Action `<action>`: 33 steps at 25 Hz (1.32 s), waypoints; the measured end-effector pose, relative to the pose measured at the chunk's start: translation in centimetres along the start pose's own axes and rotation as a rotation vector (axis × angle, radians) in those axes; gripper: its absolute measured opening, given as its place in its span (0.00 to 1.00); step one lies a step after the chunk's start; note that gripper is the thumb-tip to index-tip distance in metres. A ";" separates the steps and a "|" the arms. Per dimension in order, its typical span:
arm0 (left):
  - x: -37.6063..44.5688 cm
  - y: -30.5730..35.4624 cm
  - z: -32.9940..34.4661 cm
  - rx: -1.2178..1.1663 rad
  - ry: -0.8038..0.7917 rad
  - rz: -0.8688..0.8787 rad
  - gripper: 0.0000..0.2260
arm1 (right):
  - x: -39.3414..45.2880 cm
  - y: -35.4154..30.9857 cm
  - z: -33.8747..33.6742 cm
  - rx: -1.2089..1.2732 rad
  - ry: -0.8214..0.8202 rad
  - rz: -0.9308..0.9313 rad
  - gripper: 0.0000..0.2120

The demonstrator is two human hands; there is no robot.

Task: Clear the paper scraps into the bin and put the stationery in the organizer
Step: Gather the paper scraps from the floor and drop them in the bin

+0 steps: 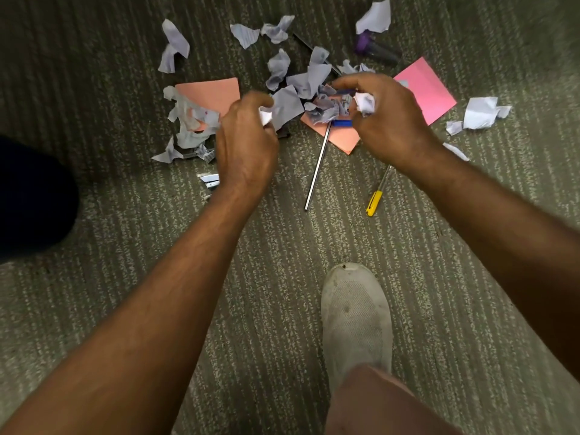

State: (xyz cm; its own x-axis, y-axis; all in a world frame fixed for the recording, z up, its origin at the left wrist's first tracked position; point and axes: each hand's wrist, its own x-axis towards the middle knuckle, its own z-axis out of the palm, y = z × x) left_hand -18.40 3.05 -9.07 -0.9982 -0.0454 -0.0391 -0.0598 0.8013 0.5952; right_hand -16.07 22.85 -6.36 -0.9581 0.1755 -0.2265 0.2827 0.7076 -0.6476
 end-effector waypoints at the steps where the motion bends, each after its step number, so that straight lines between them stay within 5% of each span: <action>1: 0.4 0.0 0.0 0.012 -0.002 0.021 0.16 | 0.8 -0.2 0.4 -0.062 -0.004 -0.032 0.26; 8: 2.5 0.2 1.8 0.242 -0.158 0.138 0.18 | 4.7 -1.0 1.6 -0.478 -0.196 -0.185 0.40; 14: 2.8 0.2 2.2 0.254 -0.158 0.131 0.23 | 5.8 -0.6 1.5 -0.510 -0.160 -0.258 0.16; 19: 2.2 0.3 1.8 0.250 -0.226 0.162 0.21 | 5.4 -0.6 1.2 -0.292 -0.023 -0.198 0.07; 23: 1.2 0.8 1.7 0.186 -0.183 0.199 0.17 | 4.6 -1.4 0.7 -0.144 0.038 -0.188 0.12; 29: -0.6 0.3 -0.1 -0.117 -0.103 0.030 0.14 | 3.6 -1.9 0.8 0.037 0.060 -0.114 0.08; 33: -0.3 -1.6 -2.5 -0.221 -0.005 -0.017 0.21 | 4.4 -2.6 1.9 0.027 0.053 -0.123 0.09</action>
State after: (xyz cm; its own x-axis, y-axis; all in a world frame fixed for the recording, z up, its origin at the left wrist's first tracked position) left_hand -18.06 0.25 -8.02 -0.9970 -0.0547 -0.0541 -0.0767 0.6499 0.7561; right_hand -20.92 20.49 -7.10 -0.9864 0.1253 -0.1062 0.1639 0.7072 -0.6878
